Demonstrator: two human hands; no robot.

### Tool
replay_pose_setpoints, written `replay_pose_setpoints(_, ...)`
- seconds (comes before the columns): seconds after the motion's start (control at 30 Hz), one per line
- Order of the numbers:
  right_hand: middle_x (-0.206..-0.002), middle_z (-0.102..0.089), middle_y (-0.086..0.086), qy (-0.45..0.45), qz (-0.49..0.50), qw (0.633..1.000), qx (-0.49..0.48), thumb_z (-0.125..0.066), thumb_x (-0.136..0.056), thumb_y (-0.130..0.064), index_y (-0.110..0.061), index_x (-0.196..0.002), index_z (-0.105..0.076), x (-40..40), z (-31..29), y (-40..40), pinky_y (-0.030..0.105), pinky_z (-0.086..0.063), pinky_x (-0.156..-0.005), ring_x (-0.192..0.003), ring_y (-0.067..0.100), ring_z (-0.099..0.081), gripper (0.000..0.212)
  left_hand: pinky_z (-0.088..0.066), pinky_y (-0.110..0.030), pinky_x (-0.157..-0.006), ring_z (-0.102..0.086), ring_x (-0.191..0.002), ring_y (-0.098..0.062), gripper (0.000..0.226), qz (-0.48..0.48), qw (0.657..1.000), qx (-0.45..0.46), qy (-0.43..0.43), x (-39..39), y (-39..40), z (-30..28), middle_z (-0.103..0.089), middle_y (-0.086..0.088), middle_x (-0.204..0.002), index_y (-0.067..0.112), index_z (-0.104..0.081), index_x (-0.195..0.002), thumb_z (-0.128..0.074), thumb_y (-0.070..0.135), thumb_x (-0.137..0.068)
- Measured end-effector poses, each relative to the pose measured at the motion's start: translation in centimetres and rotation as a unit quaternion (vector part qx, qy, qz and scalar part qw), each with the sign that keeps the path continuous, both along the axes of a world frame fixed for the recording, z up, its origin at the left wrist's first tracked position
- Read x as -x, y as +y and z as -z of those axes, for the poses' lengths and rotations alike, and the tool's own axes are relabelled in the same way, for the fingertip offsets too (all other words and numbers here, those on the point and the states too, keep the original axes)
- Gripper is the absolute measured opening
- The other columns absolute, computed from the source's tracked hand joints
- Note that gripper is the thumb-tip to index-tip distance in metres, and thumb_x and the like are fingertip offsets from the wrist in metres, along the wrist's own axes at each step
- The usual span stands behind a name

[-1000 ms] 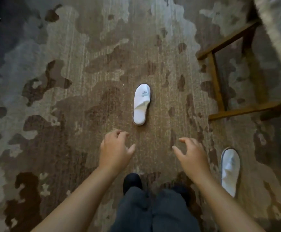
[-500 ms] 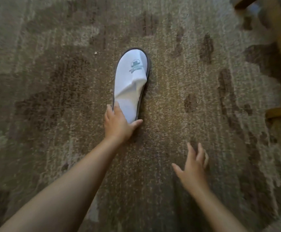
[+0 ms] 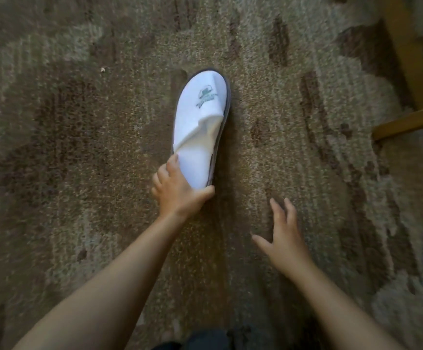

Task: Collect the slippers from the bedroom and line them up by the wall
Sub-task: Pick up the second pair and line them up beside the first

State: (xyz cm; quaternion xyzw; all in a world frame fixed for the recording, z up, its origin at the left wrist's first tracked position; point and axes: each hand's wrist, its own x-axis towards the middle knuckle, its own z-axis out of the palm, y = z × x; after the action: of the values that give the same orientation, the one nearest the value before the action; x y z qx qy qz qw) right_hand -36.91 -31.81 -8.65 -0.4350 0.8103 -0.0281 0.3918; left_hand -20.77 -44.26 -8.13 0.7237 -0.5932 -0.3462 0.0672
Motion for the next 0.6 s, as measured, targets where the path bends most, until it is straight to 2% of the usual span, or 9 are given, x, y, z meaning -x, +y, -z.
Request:
replay_pose_setpoints(0.07,-0.153,0.001,0.005,-0.012,0.065,0.997,0.039,-0.064,-0.079,-0.026,-0.023,-0.140,-0.011,1.7,-1.3,1.2,0.038,-0.022,-0.110,-0.139,0.025,-0.012,0.081,-0.024,-0.046,-0.104,-0.026,-0.126,-0.031,0.094,0.076,0.996,-0.005,0.047,1.3,2.8,-0.8,-0.033,-0.014,-0.136,0.016,-0.024,-0.132,-0.076,0.034,-0.055)
replay_pose_setpoints(0.2,-0.150,-0.011,0.014,0.056,0.188,0.979,0.063,-0.065,-0.077,-0.016,-0.011,-0.138,-0.023,6.9,-3.4,6.3,0.036,-0.023,-0.109,-0.137,0.029,-0.019,0.074,-0.027,-0.043,-0.103,-0.029,-0.123,-0.027,0.096,0.229,0.963,-0.060,0.129,5.0,8.2,-1.6,-0.032,-0.011,-0.135,0.018,-0.023,-0.133,-0.075,0.034,-0.054)
replay_pose_setpoints(0.33,-0.149,-0.015,0.018,0.127,0.294,0.947,0.035,-0.066,-0.077,-0.015,-0.009,-0.137,-0.023,11.4,-3.8,12.8,0.042,-0.022,-0.109,-0.136,0.032,-0.017,0.074,-0.024,-0.040,-0.102,-0.025,-0.124,-0.026,0.105,0.343,0.930,-0.070,0.114,9.9,11.2,-0.9,-0.029,-0.009,-0.138,0.021,-0.013,-0.137,-0.062,0.048,-0.048)
replay_pose_setpoints(0.47,-0.148,-0.017,0.021,0.170,0.370,0.913,-0.010,-0.068,-0.076,-0.020,-0.008,-0.137,-0.022,15.2,-2.7,17.9,0.050,-0.023,-0.108,-0.134,0.039,-0.019,0.077,-0.019,-0.047,-0.106,-0.018,-0.130,-0.031,0.108,0.402,0.909,-0.057,0.099,13.8,12.9,0.3,-0.019,-0.013,-0.146,0.019,-0.007,-0.140,-0.070,0.041,-0.055)
replay_pose_setpoints(0.6,-0.151,-0.010,0.018,0.169,0.415,0.893,-0.038,-0.069,-0.074,-0.024,-0.011,-0.139,-0.016,17.8,-0.9,21.1,0.049,-0.020,-0.109,-0.137,0.037,-0.013,0.084,-0.019,-0.051,-0.105,-0.017,-0.129,-0.034,0.105,0.408,0.907,-0.053,0.087,17.3,14.4,0.1,-0.018,-0.015,-0.147,0.020,-0.006,-0.139,-0.070,0.040,-0.058)
